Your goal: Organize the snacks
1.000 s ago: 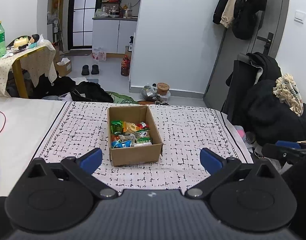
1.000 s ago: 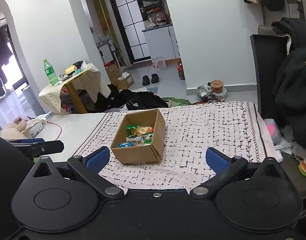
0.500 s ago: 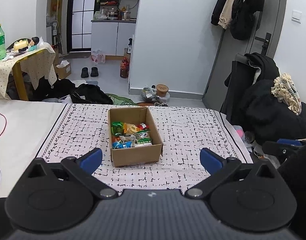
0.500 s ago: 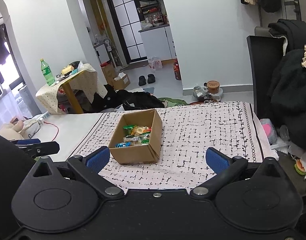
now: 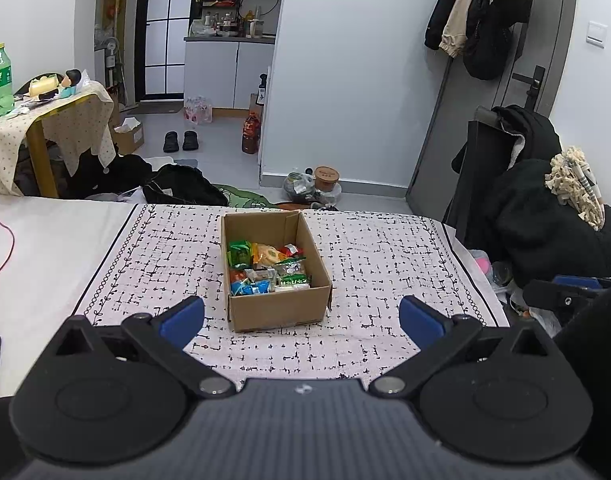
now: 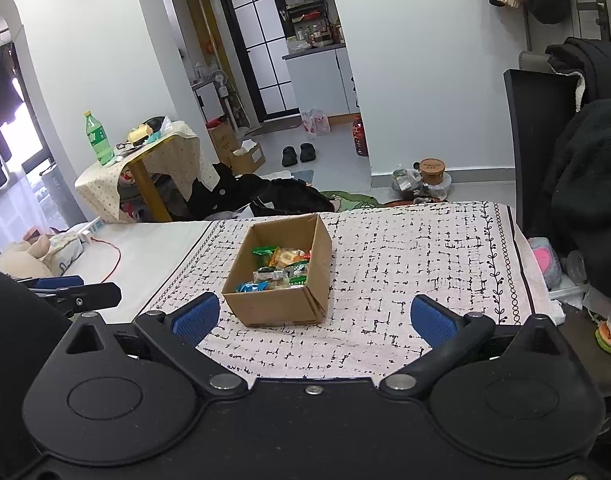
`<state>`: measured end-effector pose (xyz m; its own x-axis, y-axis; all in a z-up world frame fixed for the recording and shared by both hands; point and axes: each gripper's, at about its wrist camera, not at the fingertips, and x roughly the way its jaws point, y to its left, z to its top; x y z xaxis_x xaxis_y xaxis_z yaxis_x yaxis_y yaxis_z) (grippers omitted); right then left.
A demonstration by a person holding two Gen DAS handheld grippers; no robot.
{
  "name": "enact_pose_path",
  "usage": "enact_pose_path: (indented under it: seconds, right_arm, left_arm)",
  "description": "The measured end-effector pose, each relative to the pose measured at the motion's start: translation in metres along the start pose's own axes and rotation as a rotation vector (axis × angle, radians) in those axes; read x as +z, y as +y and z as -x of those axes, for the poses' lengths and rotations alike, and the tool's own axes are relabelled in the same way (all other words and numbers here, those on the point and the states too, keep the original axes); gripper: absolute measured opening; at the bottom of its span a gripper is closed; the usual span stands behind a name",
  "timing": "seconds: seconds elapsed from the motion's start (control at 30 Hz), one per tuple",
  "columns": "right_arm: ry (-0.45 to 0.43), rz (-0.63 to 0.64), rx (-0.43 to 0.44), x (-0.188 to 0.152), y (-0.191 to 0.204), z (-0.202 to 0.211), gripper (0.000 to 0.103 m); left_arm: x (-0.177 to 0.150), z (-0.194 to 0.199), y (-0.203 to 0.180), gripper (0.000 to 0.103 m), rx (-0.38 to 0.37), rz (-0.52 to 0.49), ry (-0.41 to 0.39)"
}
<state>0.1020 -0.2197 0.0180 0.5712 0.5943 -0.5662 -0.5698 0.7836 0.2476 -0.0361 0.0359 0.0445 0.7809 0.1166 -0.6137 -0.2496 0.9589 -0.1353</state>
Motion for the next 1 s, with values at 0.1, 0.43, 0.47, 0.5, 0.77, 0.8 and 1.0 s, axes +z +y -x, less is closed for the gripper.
enact_pose_path:
  seconds: [0.1,0.43,0.47,0.5,0.77,0.8,1.0]
  right_arm:
    - [0.0,-0.001,0.002,-0.0005,-0.0004,-0.0004,0.103]
    - [0.004,-0.006,0.006,-0.001,-0.003,-0.001,0.103]
    - [0.004,-0.007,0.007,-0.001,-0.0031,-0.001,0.103]
    - [0.005,-0.008,0.007,-0.001,-0.003,-0.001,0.103]
    - [0.005,-0.008,0.008,-0.0009,-0.0036,-0.0005,0.103]
    - [0.005,-0.009,0.009,-0.0009,-0.0037,-0.0004,0.103]
    - [0.008,-0.017,0.013,-0.0017,-0.0037,-0.0013,0.103]
  left_arm:
    - [0.0002,-0.0004,0.0003,0.103,-0.002,0.0,0.001]
    - [0.0011,-0.0001,0.0002,0.103,0.0,-0.006,0.0]
    - [0.0012,-0.0001,-0.0001,0.103,0.001,-0.007,-0.001]
    - [0.0013,0.0001,-0.0006,0.103,0.002,-0.009,-0.002]
    - [0.0015,0.0,-0.0011,0.103,0.002,-0.01,-0.001]
    - [0.0015,-0.0001,-0.0011,0.103,0.002,-0.009,-0.001]
    - [0.0008,-0.0002,0.0002,0.103,0.001,-0.003,-0.001]
